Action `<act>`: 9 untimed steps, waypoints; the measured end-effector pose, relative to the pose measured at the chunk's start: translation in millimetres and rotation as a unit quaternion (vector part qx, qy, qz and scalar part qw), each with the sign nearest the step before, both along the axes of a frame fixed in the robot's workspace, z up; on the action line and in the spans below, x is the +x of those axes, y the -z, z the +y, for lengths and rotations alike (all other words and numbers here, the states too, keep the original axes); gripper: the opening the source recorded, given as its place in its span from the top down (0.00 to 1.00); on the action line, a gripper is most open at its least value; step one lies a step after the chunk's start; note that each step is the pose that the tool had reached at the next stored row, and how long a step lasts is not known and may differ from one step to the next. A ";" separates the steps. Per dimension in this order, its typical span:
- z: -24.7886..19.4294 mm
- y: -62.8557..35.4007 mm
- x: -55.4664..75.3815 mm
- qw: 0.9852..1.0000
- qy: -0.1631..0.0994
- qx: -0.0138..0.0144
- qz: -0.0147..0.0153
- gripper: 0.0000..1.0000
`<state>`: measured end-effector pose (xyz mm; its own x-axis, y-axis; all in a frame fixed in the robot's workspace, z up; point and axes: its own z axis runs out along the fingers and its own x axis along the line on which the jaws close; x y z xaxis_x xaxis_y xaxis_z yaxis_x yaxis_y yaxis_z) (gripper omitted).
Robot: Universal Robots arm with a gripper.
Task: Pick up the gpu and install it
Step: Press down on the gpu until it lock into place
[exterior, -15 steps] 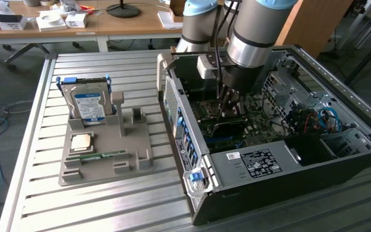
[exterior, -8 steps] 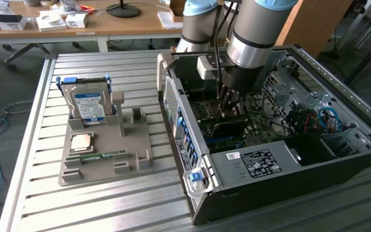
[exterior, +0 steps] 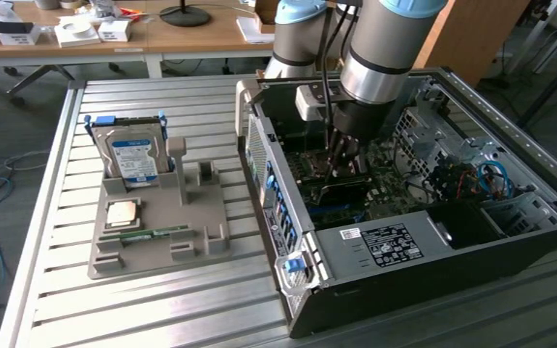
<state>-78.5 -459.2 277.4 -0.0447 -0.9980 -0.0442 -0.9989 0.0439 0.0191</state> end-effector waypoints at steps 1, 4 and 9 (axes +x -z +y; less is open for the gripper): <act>0.0 0.0 0.0 1.000 0.000 0.000 0.000 0.89; 0.0 0.2 0.0 1.000 0.000 0.000 0.000 0.89; 0.0 1.6 0.0 1.000 0.000 0.000 0.000 0.89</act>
<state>-78.5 -459.2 275.8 -0.0447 -0.9980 -0.0440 -0.9989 0.0439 0.0192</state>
